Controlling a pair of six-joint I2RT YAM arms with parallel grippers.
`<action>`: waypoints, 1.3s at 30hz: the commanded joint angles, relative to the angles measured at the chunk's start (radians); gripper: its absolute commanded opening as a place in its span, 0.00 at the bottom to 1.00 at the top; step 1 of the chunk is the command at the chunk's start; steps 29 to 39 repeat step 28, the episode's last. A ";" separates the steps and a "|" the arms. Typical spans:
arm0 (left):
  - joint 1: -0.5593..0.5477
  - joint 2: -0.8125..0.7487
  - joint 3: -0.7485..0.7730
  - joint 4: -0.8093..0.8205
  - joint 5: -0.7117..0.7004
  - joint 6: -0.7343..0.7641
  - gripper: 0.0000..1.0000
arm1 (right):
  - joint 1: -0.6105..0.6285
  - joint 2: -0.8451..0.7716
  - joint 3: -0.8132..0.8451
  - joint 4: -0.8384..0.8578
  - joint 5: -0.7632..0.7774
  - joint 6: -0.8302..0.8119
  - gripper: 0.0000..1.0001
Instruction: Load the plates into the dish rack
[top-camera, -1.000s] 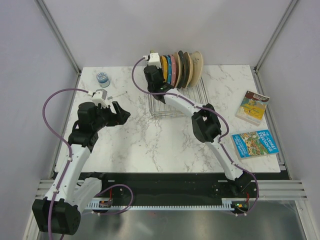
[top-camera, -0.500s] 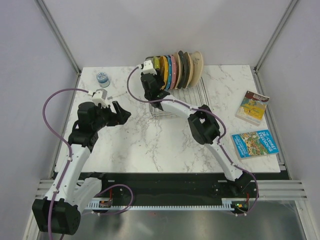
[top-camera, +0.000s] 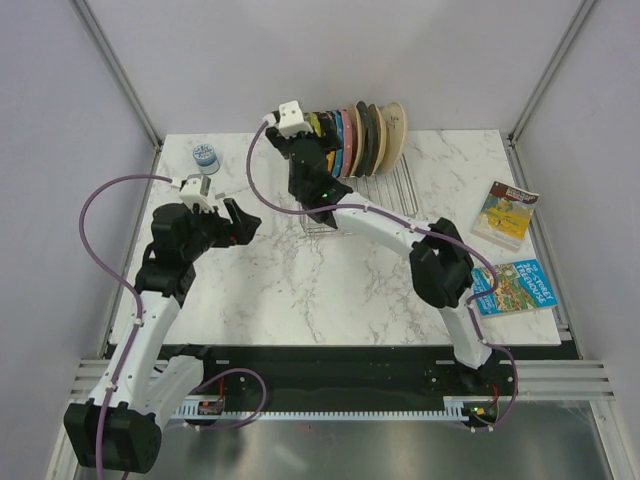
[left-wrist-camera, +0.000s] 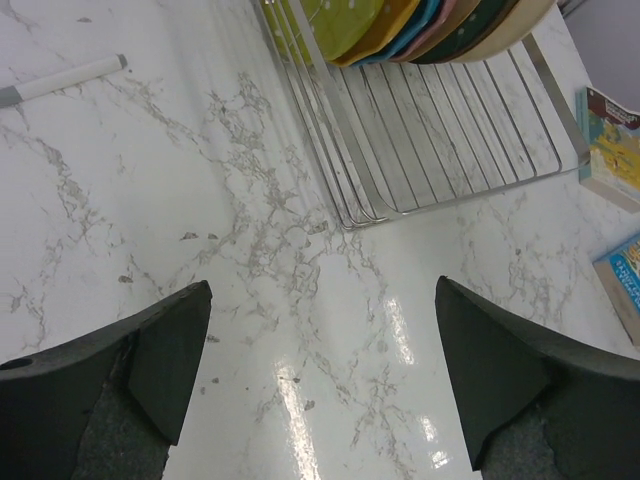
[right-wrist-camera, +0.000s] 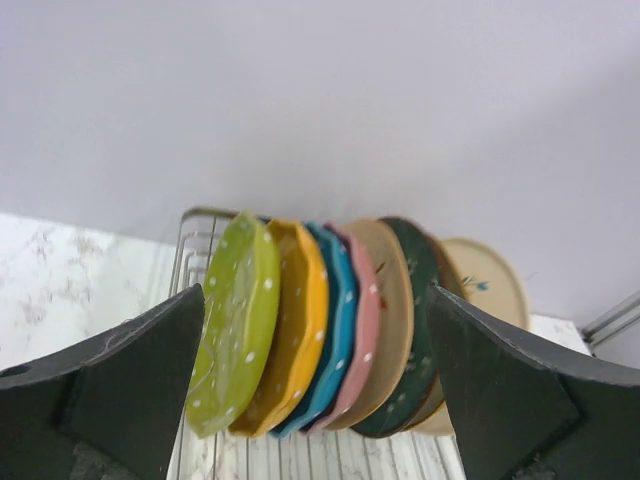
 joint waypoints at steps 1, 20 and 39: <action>0.006 0.022 0.052 0.068 -0.046 0.103 1.00 | -0.013 -0.145 0.009 -0.011 0.012 -0.054 0.98; 0.003 0.330 0.242 0.102 -0.155 0.266 1.00 | -0.231 -0.601 -0.373 -0.825 0.047 0.316 0.98; 0.003 0.369 0.268 0.107 -0.155 0.286 1.00 | -0.260 -0.653 -0.406 -0.823 0.069 0.310 0.98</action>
